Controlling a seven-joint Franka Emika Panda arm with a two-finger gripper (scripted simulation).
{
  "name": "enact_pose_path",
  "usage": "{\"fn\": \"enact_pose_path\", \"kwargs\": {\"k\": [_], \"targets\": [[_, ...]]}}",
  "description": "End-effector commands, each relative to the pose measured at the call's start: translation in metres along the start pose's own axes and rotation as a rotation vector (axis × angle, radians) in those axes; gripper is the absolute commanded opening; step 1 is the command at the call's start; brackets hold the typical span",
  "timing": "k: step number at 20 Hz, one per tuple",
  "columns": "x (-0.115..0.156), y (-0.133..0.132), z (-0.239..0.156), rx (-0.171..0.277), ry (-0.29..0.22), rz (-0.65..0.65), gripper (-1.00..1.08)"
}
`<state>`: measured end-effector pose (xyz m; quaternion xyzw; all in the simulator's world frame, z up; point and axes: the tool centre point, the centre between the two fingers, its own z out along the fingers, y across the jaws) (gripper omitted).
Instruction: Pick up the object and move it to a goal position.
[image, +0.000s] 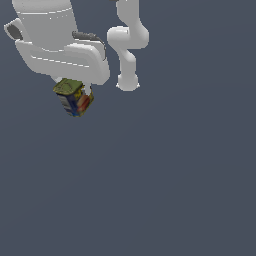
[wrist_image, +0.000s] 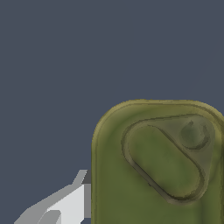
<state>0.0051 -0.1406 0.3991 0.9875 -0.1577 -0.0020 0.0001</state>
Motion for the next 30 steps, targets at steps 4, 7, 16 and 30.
{"fn": "enact_pose_path", "kwargs": {"k": [4,7,16,30], "targets": [[0.012,0.009,-0.034,0.001,0.004,-0.001,-1.00],[0.018,0.012,-0.048,0.000,0.004,-0.001,-1.00],[0.033,0.022,-0.084,0.000,0.004,-0.001,-1.00],[0.045,0.029,-0.111,0.000,0.004,-0.001,-1.00]]}}
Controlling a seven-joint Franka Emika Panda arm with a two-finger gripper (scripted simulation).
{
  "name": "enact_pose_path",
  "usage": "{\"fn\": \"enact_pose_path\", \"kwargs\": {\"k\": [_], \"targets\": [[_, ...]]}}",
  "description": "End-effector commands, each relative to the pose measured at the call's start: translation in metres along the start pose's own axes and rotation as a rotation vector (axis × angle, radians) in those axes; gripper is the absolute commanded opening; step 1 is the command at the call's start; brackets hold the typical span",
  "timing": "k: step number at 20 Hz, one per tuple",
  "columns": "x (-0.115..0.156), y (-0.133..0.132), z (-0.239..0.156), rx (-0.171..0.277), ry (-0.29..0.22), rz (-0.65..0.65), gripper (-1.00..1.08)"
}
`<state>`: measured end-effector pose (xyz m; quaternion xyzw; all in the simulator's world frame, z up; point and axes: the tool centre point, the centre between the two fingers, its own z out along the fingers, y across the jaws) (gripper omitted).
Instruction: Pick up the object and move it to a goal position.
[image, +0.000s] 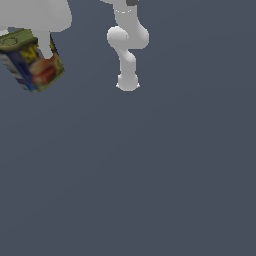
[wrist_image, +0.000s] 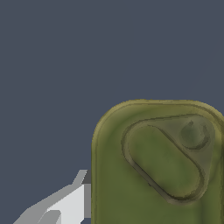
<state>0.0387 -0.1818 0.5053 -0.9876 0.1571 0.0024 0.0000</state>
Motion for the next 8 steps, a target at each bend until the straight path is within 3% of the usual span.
{"fn": "enact_pose_path", "kwargs": {"k": [1,8], "targets": [[0.0007,0.0005,-0.0049,0.000,0.005,0.000,-1.00],[0.0018,0.0010,-0.0070,0.000,0.005,0.000,-1.00]]}}
